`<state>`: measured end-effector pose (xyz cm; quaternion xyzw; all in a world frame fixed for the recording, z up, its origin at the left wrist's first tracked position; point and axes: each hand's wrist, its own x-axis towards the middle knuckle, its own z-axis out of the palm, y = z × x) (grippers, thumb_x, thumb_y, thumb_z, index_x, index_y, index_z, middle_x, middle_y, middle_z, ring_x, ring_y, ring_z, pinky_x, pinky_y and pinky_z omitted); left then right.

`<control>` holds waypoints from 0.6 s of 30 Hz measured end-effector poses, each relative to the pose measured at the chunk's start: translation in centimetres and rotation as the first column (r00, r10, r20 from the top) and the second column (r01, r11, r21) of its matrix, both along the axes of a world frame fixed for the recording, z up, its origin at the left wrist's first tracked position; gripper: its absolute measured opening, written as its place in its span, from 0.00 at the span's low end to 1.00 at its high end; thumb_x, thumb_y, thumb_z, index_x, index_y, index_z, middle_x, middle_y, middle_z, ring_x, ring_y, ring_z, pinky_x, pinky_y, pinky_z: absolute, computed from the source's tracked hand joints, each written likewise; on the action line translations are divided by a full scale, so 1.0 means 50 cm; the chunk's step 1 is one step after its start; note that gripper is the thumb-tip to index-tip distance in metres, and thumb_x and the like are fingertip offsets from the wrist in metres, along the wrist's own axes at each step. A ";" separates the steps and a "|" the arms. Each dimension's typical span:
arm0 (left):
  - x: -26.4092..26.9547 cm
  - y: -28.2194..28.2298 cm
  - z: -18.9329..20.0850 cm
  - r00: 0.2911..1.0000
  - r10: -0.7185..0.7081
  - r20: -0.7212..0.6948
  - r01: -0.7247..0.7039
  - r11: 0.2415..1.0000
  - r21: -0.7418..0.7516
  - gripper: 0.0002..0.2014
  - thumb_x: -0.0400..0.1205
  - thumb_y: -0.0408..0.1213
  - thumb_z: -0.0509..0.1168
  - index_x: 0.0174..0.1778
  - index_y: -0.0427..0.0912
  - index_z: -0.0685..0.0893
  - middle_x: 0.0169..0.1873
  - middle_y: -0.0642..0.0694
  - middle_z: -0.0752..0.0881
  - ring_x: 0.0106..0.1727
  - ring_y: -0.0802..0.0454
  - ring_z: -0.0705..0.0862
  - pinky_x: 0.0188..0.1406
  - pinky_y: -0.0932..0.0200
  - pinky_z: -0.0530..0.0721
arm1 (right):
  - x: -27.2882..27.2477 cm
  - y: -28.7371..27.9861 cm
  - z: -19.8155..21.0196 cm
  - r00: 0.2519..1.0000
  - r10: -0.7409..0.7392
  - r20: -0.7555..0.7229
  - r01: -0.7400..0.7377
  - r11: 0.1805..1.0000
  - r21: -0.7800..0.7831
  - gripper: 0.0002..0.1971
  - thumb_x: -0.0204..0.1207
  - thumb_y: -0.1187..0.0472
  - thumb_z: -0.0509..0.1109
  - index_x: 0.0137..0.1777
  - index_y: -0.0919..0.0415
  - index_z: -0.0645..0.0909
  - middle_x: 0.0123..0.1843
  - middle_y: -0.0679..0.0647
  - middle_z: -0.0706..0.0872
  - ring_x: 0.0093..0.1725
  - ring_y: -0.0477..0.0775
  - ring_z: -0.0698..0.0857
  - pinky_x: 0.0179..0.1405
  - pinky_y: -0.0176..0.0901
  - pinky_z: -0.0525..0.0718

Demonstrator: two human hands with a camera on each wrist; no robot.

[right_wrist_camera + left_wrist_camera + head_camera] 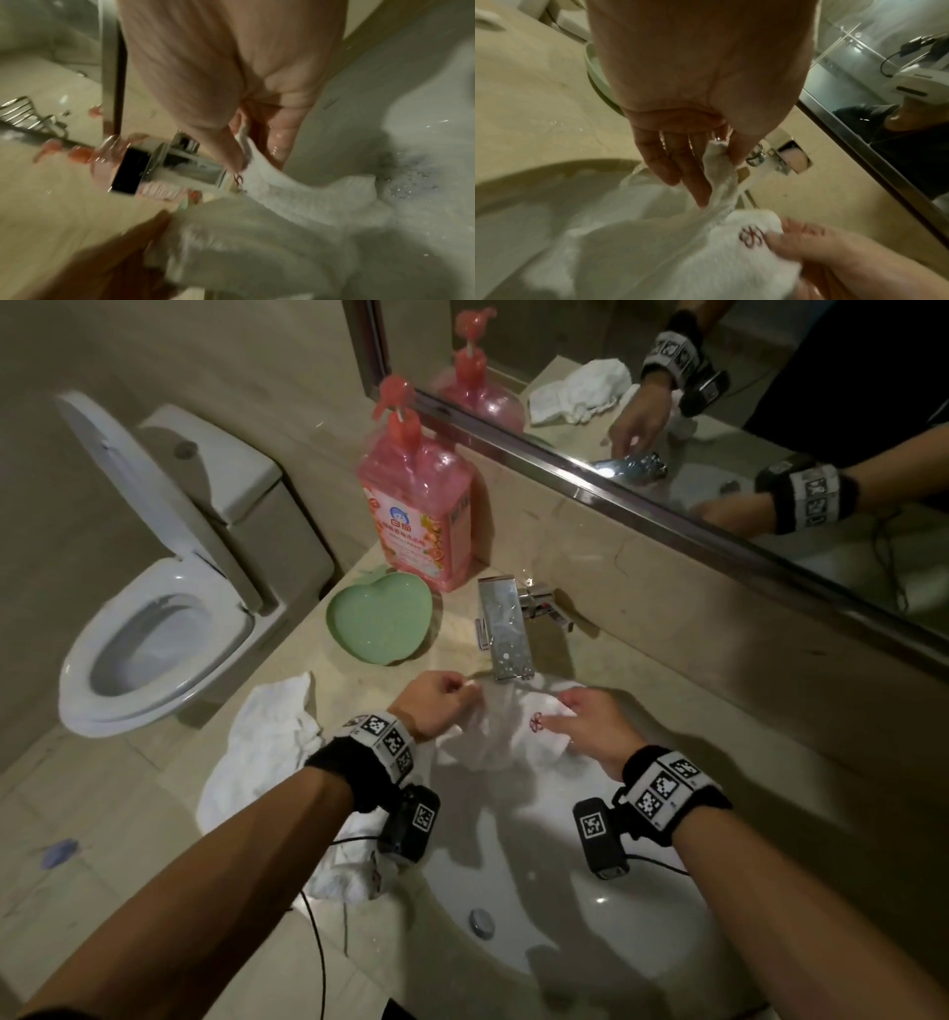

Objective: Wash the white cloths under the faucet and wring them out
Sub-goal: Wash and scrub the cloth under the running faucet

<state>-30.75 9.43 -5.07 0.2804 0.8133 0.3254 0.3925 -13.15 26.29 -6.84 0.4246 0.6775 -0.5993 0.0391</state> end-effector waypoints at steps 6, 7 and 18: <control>0.060 0.035 -0.007 0.994 -0.045 0.095 0.048 0.998 -0.036 0.12 0.87 0.36 0.58 0.43 0.42 0.85 0.40 0.38 0.90 0.37 0.42 0.90 0.46 0.43 0.91 | -0.038 -0.067 0.018 0.989 0.149 -0.017 -0.132 0.915 0.382 0.17 0.82 0.67 0.70 0.70 0.60 0.86 0.64 0.57 0.90 0.59 0.53 0.88 0.64 0.46 0.84; 0.067 0.040 -0.006 0.992 -0.034 0.121 0.038 0.999 -0.031 0.13 0.87 0.36 0.58 0.41 0.42 0.86 0.40 0.37 0.90 0.36 0.43 0.89 0.46 0.45 0.90 | -0.040 -0.079 0.019 0.985 0.174 -0.014 -0.156 0.910 0.383 0.18 0.82 0.66 0.70 0.71 0.60 0.85 0.64 0.56 0.91 0.60 0.53 0.87 0.64 0.41 0.82; 0.074 0.043 -0.001 0.988 -0.057 0.143 0.068 0.995 -0.071 0.13 0.83 0.40 0.58 0.51 0.49 0.89 0.53 0.49 0.89 0.55 0.50 0.85 0.62 0.53 0.81 | -0.032 -0.077 0.018 0.975 0.222 0.031 -0.214 0.882 0.419 0.18 0.78 0.70 0.71 0.67 0.58 0.88 0.56 0.53 0.93 0.48 0.45 0.87 0.47 0.26 0.77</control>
